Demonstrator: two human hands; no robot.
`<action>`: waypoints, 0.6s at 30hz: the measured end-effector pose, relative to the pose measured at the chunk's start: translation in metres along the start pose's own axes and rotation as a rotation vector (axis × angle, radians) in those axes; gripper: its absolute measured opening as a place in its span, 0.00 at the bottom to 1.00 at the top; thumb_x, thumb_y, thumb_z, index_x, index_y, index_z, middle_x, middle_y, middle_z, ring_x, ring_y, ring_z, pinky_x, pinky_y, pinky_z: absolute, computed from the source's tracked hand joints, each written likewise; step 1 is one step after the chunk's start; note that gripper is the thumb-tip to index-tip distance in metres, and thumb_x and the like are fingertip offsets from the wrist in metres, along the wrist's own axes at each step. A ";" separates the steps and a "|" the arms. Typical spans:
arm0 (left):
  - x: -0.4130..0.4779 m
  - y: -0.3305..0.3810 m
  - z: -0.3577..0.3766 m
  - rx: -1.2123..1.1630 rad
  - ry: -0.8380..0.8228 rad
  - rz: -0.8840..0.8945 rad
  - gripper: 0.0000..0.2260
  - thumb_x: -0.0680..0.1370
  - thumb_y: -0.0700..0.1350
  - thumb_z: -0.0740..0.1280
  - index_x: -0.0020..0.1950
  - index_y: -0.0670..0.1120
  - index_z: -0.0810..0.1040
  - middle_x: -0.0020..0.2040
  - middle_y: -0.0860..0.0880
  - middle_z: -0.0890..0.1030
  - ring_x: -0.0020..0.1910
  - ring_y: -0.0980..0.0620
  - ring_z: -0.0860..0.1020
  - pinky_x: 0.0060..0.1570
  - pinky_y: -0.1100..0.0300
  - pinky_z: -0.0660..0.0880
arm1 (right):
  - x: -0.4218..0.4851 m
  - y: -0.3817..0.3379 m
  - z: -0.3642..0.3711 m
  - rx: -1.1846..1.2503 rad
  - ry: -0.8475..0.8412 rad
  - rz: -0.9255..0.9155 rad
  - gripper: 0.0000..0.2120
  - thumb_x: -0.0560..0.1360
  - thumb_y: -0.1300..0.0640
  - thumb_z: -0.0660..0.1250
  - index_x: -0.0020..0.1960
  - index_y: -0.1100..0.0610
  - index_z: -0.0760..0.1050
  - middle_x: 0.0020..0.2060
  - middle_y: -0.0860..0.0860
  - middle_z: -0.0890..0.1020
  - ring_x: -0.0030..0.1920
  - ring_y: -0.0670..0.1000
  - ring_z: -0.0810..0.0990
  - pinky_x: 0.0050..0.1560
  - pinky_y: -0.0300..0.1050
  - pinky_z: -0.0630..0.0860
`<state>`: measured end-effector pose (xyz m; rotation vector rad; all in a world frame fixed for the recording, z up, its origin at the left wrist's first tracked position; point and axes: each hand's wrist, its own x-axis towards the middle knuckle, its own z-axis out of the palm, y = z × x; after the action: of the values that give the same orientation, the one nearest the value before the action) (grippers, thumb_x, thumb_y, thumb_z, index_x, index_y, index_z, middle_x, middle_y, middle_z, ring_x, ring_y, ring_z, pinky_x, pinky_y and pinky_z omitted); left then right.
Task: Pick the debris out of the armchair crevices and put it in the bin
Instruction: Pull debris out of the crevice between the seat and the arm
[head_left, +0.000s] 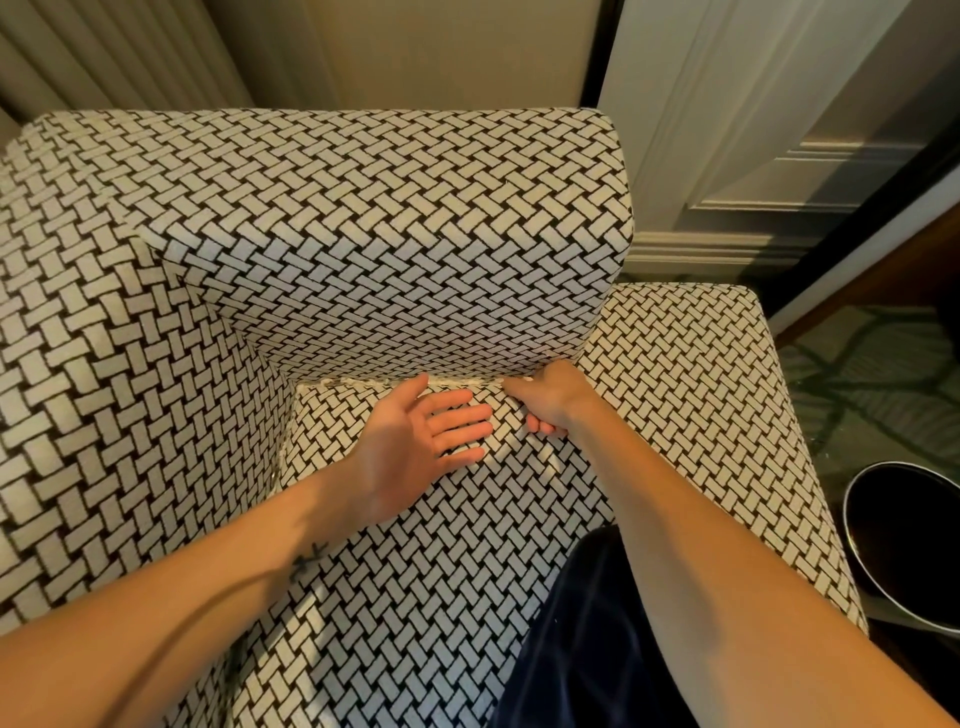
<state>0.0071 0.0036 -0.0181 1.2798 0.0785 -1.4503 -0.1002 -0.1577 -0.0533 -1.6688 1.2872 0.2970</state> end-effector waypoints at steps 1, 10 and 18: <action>0.000 0.000 0.000 0.006 -0.002 -0.001 0.26 0.85 0.58 0.52 0.69 0.39 0.74 0.62 0.38 0.83 0.64 0.40 0.80 0.70 0.39 0.69 | 0.001 0.005 0.000 0.008 0.017 -0.031 0.18 0.81 0.46 0.64 0.42 0.59 0.79 0.25 0.49 0.81 0.21 0.46 0.74 0.27 0.39 0.73; 0.001 -0.002 0.000 0.040 -0.001 -0.002 0.26 0.85 0.58 0.52 0.69 0.39 0.74 0.62 0.39 0.83 0.64 0.41 0.80 0.69 0.39 0.70 | 0.005 0.001 0.001 -0.030 -0.024 -0.014 0.18 0.82 0.46 0.62 0.47 0.61 0.78 0.28 0.51 0.83 0.21 0.46 0.72 0.24 0.39 0.69; -0.002 -0.001 0.002 0.066 0.006 -0.004 0.26 0.85 0.58 0.52 0.69 0.39 0.74 0.61 0.39 0.83 0.64 0.41 0.80 0.69 0.39 0.71 | 0.009 0.001 -0.003 -0.050 -0.062 0.028 0.24 0.80 0.38 0.65 0.45 0.60 0.81 0.27 0.50 0.78 0.22 0.46 0.69 0.25 0.39 0.69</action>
<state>0.0049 0.0041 -0.0171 1.3381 0.0367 -1.4629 -0.0984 -0.1657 -0.0581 -1.6716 1.2668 0.3976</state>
